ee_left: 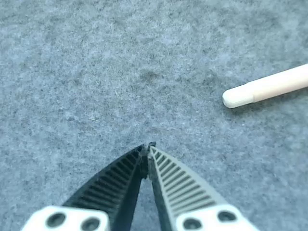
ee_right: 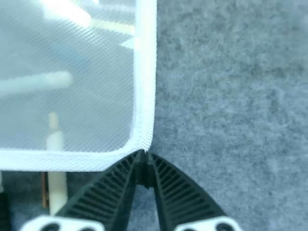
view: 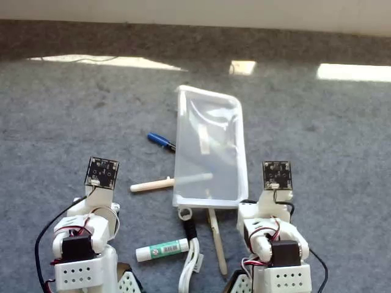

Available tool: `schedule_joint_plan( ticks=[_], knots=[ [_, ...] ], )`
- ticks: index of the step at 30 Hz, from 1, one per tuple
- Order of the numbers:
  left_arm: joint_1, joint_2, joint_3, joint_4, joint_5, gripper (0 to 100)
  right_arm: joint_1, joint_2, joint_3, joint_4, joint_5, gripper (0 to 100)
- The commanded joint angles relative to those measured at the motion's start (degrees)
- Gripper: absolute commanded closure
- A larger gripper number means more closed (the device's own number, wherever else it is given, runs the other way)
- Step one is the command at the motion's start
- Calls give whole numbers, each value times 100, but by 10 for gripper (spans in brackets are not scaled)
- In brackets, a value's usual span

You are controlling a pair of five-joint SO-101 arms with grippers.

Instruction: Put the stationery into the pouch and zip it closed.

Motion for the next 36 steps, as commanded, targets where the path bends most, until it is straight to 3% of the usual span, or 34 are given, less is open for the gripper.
schedule_joint_plan(
  ticks=[1,36],
  knots=[
    [75,-31,136,9,53,991,-22,-31,743,13,44,994],
    [48,-40,-321,-70,35,993,-110,-31,743,198,44,994]
  ],
)
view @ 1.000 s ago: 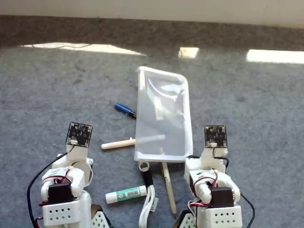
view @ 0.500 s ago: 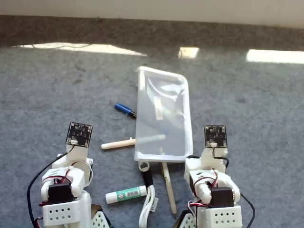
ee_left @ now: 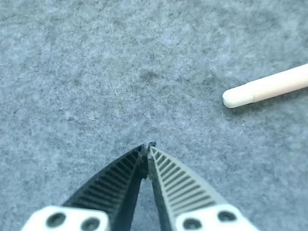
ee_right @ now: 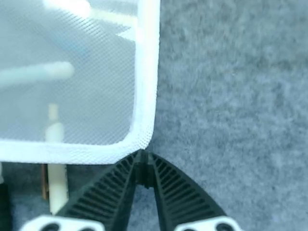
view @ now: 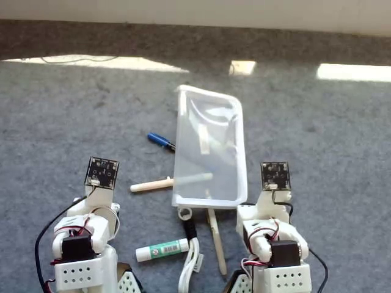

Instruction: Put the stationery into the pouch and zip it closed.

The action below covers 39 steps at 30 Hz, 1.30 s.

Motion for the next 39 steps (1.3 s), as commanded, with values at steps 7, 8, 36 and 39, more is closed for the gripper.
schedule_joint_plan(
  ticks=[7,8,36,39],
  knots=[
    [48,-40,-541,-281,26,993,-13,-31,734,40,53,994],
    [48,-40,-611,-290,26,993,75,-31,708,31,53,994],
    [-778,-31,-963,70,26,963,-936,1077,-3327,558,2013,940],
    [-778,-31,-954,105,62,887,-1279,2009,-3820,787,1987,940]
  ],
)
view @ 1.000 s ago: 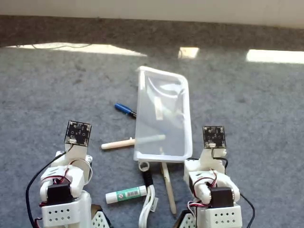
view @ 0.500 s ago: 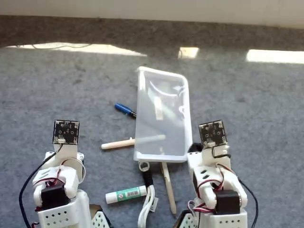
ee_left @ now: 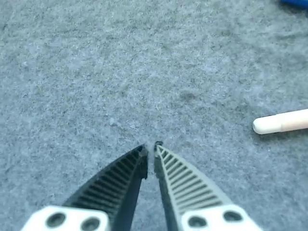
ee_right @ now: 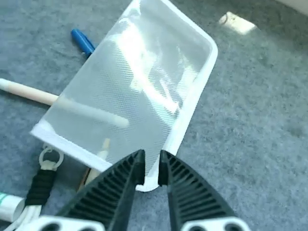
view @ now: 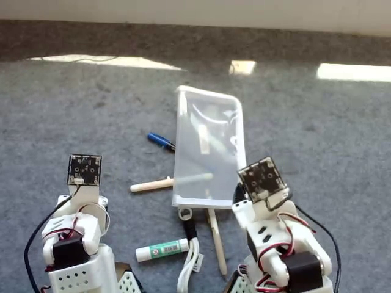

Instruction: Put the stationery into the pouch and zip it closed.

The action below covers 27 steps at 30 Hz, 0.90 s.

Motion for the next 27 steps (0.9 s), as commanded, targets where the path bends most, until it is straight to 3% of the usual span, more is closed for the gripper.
schedule_joint_plan(
  ticks=[1,15,27],
  knots=[
    [-48,-13,-268,62,62,867,-453,1086,-734,207,-62,940],
    [-57,-13,-268,62,316,842,-2738,3741,-945,-215,-1582,857],
    [-66,-13,-268,62,316,842,-3380,5473,-919,-1534,-2462,857]
  ],
)
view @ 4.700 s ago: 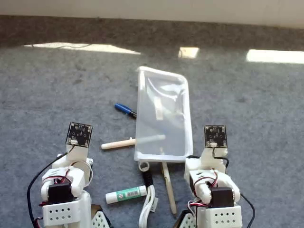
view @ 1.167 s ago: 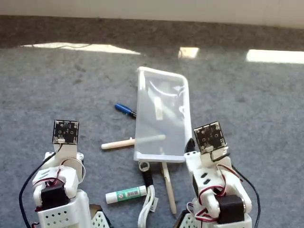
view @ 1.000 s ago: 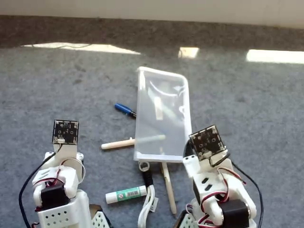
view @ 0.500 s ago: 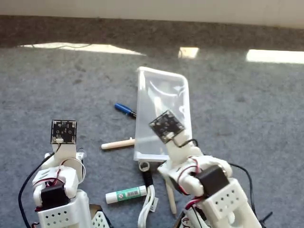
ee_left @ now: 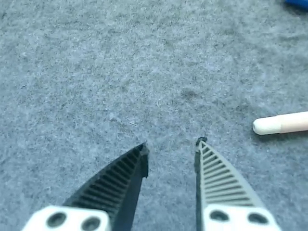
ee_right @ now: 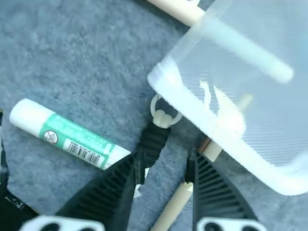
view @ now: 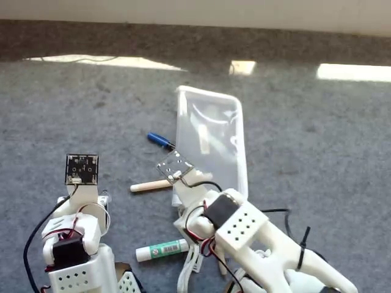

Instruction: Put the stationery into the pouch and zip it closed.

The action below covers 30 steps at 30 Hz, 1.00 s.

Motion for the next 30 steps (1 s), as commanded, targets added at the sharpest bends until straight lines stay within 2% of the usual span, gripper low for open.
schedule_joint_plan(
  ticks=[1,7,13,30],
  knots=[
    [-66,-13,-268,18,26,842,-92,268,-268,-286,-325,857],
    [-66,-13,-268,18,26,842,-171,637,-268,-321,-563,857],
    [-57,-13,-268,26,26,842,-242,1147,-251,-1068,-774,857],
    [-57,-13,-259,26,26,842,-154,2053,-259,-1121,-818,863]
  ],
)
